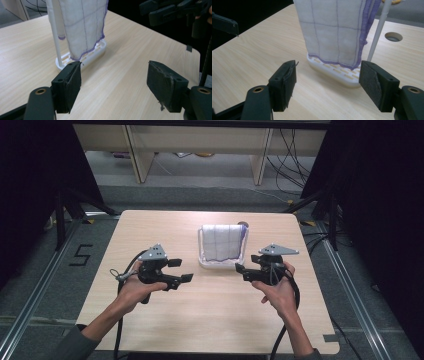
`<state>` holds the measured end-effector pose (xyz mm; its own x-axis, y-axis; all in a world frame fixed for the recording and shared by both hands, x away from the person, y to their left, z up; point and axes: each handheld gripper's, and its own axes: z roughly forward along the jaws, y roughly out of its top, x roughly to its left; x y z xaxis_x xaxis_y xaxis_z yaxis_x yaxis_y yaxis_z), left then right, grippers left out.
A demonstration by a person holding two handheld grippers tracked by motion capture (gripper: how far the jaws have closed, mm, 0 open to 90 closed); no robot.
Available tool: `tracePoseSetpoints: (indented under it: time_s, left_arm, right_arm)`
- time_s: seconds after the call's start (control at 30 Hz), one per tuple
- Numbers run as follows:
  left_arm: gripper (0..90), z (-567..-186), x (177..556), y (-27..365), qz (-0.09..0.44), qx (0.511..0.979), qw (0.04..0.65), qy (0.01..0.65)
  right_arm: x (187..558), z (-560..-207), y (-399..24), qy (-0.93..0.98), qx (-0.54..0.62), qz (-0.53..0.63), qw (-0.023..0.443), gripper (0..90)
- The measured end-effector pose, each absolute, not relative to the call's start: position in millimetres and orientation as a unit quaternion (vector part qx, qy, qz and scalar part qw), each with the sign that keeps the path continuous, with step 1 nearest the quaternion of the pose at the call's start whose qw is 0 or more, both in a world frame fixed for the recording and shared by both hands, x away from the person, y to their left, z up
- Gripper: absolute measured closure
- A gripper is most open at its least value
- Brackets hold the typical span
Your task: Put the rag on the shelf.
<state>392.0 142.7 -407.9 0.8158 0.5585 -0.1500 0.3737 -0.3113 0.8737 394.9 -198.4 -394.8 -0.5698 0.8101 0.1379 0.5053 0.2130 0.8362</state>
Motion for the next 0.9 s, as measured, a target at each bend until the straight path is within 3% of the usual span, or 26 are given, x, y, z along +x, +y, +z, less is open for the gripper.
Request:
tracePoseSetpoints:
  time_s: [0.4, 0.9]
  left_arm:
    - [26.8, -441, 364, 150, 0.088, 0.819, 0.493, 0.28]
    - [19.2, -470, 345, 168, 0.076, 0.82, 0.488, 0.29]
  right_arm:
    - [367, -416, -194, 0.776, 0.433, 0.43, 0.158, 29.7]
    - [343, -452, -189, 0.801, 0.415, 0.412, 0.129, 26.2]
